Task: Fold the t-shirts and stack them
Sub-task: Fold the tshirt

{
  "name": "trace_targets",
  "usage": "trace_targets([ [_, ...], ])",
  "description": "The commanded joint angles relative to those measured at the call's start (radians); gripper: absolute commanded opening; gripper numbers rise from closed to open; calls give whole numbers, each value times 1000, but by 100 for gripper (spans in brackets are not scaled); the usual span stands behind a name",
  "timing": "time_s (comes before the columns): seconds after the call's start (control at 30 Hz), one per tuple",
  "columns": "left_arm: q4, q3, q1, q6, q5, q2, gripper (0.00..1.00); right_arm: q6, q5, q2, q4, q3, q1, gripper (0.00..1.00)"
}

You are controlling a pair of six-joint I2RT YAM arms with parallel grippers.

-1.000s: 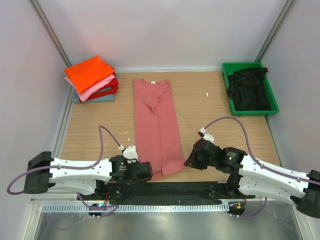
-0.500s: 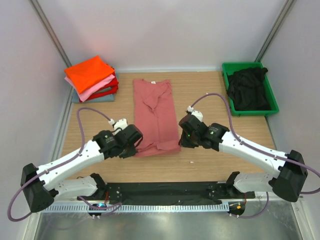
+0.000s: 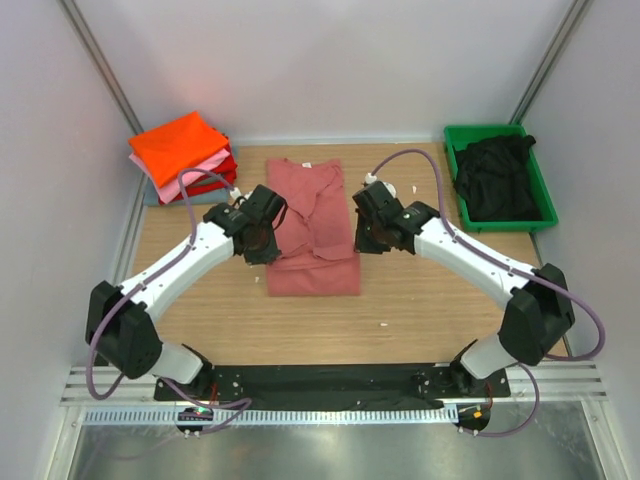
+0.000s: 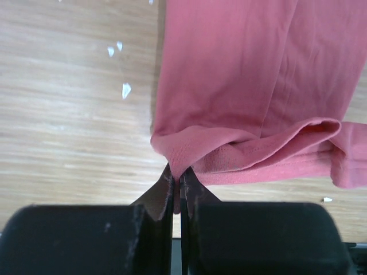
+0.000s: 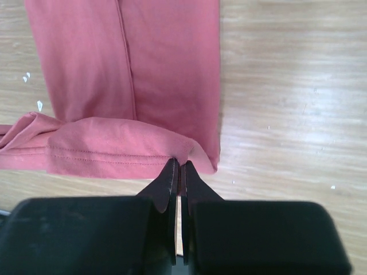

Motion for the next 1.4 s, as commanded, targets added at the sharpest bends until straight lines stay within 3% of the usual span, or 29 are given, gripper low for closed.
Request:
trace_targets([
  [0.0, 27, 86, 47, 94, 32, 57, 0, -76, -32, 50, 29, 88, -44, 1],
  [0.63, 42, 308, 185, 183, 95, 396, 0, -198, -133, 397, 41, 360, -174, 1],
  [1.0, -5, 532, 234, 220, 104, 669, 0, -236, -226, 660, 41, 551, -237, 1],
  [1.1, -15, 578, 248, 223, 100, 704, 12, -251, -242, 716, 26, 610, -250, 1],
  [1.17, -30, 607, 256, 229, 104, 723, 25, -256, -240, 734, 7, 653, -256, 22],
  [1.27, -84, 681, 263, 239, 79, 712, 49, -265, -236, 734, -16, 697, -263, 69],
  [1.37, -148, 750, 267, 246, 19, 665, 63, -283, -202, 699, -53, 734, -268, 81],
])
